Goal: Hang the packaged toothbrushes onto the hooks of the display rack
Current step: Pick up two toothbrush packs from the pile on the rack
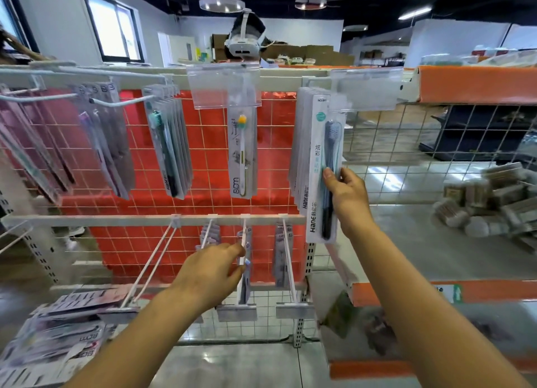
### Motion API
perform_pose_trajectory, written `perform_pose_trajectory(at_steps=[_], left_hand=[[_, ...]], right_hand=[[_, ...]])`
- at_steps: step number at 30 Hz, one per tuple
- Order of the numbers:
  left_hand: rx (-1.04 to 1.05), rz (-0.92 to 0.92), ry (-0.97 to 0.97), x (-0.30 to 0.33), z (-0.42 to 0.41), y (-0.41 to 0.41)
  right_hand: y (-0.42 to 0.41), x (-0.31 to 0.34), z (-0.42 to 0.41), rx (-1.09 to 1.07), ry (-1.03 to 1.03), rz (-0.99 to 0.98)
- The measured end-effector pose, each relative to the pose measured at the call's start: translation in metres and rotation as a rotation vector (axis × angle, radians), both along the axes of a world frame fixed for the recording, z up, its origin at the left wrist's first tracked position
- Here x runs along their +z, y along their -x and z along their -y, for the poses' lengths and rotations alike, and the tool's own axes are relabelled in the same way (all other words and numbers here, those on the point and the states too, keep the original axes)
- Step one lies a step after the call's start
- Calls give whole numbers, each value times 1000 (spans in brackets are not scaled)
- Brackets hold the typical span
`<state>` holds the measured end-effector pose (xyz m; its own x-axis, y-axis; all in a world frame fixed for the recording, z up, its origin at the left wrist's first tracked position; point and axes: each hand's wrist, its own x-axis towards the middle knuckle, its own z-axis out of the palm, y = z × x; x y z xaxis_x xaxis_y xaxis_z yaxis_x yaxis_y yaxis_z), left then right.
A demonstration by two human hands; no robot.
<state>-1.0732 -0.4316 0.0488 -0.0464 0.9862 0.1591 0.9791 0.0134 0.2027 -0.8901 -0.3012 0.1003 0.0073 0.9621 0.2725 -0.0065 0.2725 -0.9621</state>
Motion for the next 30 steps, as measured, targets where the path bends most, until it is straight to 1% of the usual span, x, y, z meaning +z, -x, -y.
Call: perform_pose_trajectory(at_steps=[4,6,8,10,14,18,20,23,27,30], left_hand=[[-5,-2,8,-2,1,-1],[-7,-4,16,-3,2,0],[-6,-10,30,-5,3,2],[-6,-4,39,-6,4,4],[2,-2,48,-7,9,8],[29,-12,86,-12,15,15],[39,-23,98,-14,17,19],[61,-41,95,-18,19,22],[85,-43,96,-22,25,27],[86,-13,72,-26,32,32]], right_hand=[[2,1,-9,-32,-7,81],[2,-1,-9,-49,-45,137],[2,-2,-7,-74,-93,239],[2,-7,-7,-111,-98,336],[2,-30,-9,-119,3,482],[2,-54,0,-53,206,700],[5,-67,9,16,248,742],[13,-74,24,63,174,843],[26,-71,43,121,66,1044],[41,-70,55,183,35,1089]])
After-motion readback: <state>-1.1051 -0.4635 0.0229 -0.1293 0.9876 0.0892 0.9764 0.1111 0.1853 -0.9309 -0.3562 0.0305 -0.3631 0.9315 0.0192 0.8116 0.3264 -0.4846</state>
